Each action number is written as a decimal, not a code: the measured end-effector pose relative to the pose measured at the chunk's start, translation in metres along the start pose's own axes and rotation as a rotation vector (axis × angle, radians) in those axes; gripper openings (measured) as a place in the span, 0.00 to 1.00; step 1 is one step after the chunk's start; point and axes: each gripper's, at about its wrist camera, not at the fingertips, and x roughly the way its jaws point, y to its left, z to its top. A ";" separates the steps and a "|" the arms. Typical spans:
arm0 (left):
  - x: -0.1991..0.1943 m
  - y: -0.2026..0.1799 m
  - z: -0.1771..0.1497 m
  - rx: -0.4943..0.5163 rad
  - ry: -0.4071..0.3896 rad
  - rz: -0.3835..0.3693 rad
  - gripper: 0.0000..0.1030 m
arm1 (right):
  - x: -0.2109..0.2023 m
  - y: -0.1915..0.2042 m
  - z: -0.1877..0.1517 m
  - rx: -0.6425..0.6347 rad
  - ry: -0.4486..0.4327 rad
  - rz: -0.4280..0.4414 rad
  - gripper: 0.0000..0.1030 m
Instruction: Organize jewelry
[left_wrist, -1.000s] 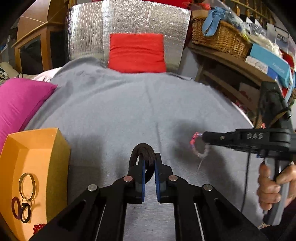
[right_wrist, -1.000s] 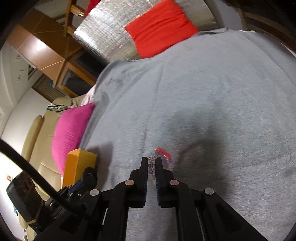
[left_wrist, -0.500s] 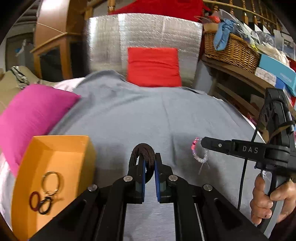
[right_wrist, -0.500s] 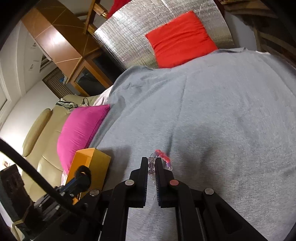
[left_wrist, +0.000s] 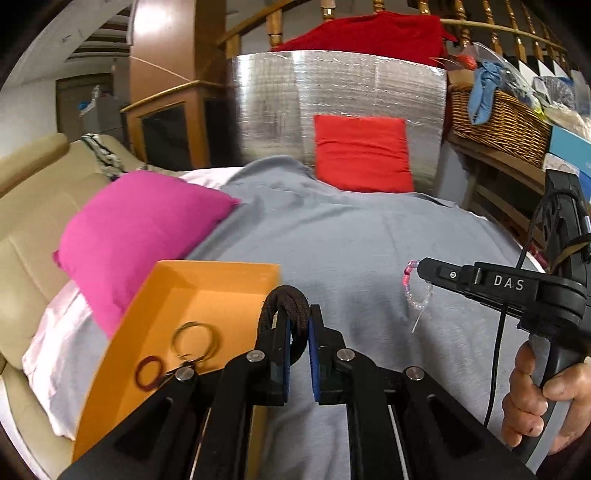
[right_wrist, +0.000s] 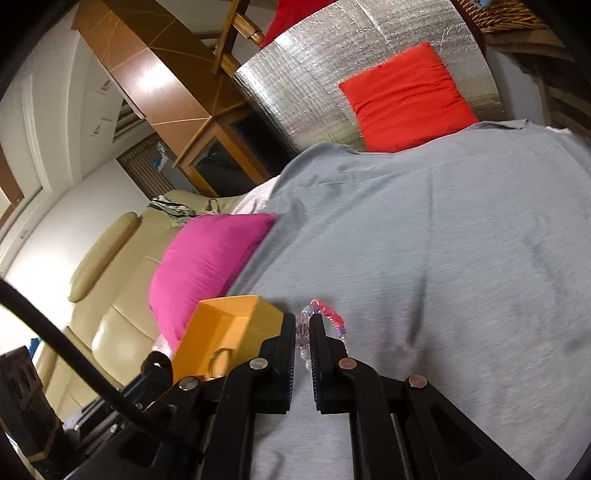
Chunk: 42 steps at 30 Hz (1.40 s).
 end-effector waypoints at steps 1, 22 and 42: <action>-0.004 0.005 -0.001 -0.002 -0.004 0.009 0.09 | 0.001 0.006 -0.003 0.004 -0.001 0.012 0.09; -0.004 0.111 -0.039 -0.081 0.075 0.210 0.09 | 0.062 0.112 -0.052 -0.033 0.165 0.343 0.09; 0.033 0.173 -0.089 -0.157 0.229 0.278 0.45 | 0.144 0.150 -0.107 -0.106 0.441 0.245 0.12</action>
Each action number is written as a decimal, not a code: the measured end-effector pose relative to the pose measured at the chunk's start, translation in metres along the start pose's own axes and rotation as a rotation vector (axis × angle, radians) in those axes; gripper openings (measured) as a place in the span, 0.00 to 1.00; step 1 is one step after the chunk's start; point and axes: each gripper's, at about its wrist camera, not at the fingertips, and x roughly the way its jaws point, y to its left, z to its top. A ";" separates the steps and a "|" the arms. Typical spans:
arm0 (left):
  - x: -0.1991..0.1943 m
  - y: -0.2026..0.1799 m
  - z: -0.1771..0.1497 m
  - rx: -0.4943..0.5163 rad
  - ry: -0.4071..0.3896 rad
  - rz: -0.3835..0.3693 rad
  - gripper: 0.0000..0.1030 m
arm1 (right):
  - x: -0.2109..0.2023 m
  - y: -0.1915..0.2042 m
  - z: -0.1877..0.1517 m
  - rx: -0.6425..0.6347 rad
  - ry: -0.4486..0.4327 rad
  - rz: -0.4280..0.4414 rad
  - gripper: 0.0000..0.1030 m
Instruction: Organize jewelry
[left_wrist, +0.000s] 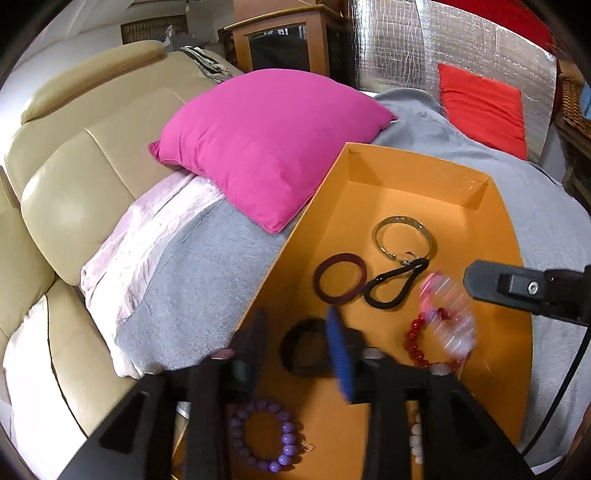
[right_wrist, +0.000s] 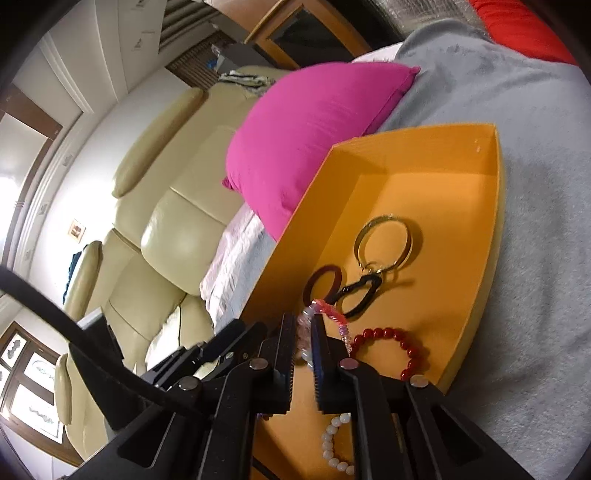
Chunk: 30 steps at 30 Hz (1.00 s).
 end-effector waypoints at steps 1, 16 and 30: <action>0.000 0.001 -0.001 0.002 -0.004 0.004 0.53 | 0.003 0.001 -0.001 -0.003 0.010 0.003 0.12; -0.094 0.026 -0.005 -0.083 -0.137 0.018 0.79 | -0.053 0.040 -0.022 -0.217 -0.092 -0.205 0.55; -0.208 0.028 -0.012 -0.095 -0.230 0.141 0.79 | -0.147 0.116 -0.088 -0.379 -0.185 -0.402 0.56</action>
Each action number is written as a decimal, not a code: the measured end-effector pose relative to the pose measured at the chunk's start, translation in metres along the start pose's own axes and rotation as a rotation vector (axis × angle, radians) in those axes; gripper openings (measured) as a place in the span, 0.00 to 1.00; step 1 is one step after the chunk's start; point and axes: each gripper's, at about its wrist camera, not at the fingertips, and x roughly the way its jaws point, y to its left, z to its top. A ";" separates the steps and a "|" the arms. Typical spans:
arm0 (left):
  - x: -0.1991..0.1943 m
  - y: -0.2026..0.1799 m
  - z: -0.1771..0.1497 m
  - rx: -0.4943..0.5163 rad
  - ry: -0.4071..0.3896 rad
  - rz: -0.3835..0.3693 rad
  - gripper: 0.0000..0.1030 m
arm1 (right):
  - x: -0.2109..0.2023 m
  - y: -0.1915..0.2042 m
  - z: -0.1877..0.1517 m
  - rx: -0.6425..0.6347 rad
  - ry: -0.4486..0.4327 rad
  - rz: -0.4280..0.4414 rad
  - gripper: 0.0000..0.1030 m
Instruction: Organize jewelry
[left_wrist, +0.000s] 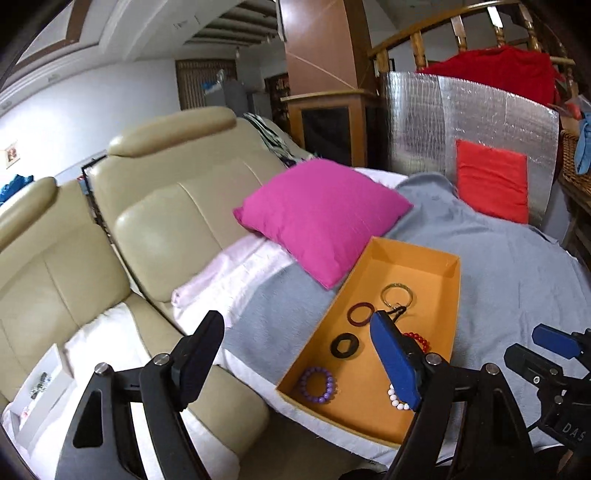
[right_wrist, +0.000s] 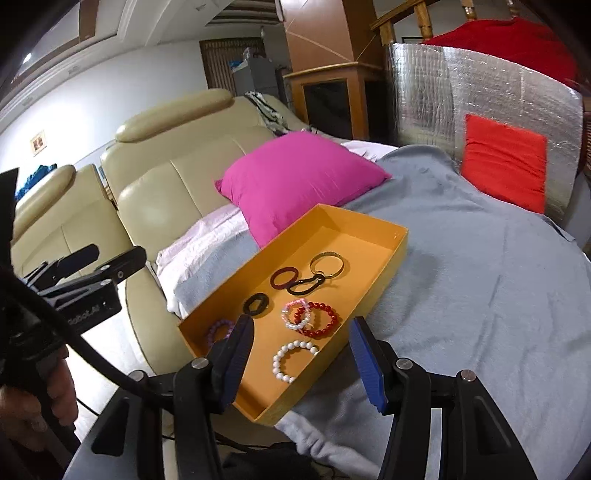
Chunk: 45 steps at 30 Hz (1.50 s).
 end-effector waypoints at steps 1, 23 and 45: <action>-0.005 0.002 0.000 0.002 -0.003 0.000 0.79 | -0.004 0.003 -0.001 -0.001 -0.005 -0.001 0.56; -0.041 0.022 -0.006 -0.019 -0.066 0.052 0.79 | -0.033 0.050 -0.015 -0.040 -0.036 -0.054 0.56; -0.032 0.020 -0.009 -0.008 -0.045 0.049 0.79 | -0.025 0.042 -0.008 0.024 -0.035 -0.076 0.56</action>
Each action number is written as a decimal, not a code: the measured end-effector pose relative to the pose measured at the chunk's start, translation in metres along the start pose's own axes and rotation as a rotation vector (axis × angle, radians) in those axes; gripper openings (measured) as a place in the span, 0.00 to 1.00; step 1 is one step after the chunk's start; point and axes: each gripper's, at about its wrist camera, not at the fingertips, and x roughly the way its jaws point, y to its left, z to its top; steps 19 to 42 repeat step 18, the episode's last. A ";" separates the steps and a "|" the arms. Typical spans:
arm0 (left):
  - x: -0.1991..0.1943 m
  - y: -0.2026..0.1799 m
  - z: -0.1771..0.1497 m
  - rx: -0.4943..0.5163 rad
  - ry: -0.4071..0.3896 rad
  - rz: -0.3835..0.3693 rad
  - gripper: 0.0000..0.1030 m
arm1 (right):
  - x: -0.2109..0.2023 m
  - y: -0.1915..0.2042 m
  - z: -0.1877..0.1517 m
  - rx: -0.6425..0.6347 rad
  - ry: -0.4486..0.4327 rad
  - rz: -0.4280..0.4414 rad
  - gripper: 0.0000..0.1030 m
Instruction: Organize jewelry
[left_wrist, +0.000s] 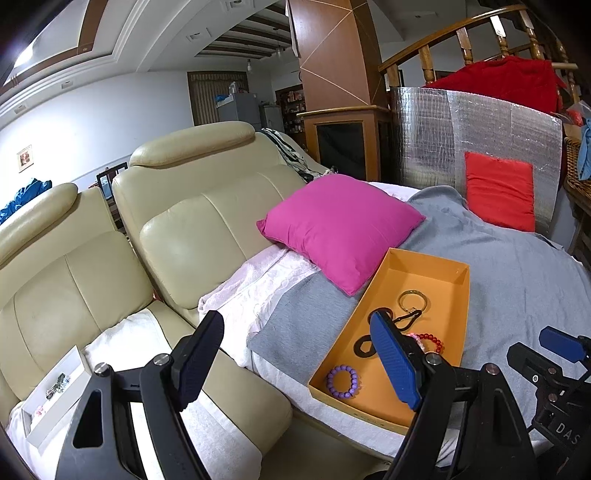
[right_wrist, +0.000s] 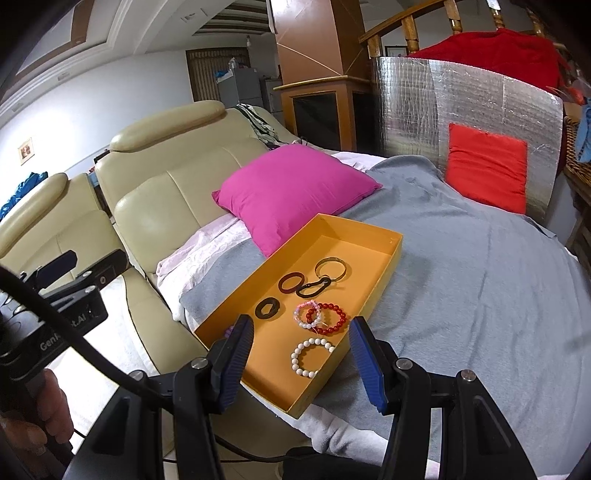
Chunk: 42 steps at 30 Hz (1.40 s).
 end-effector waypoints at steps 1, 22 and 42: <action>0.000 0.000 0.000 0.000 0.000 -0.001 0.79 | 0.001 0.001 0.001 -0.002 0.000 -0.001 0.56; 0.011 -0.048 0.014 0.062 -0.009 -0.123 0.80 | 0.012 -0.046 0.014 0.089 -0.023 -0.026 0.56; 0.011 -0.048 0.014 0.062 -0.009 -0.123 0.80 | 0.012 -0.046 0.014 0.089 -0.023 -0.026 0.56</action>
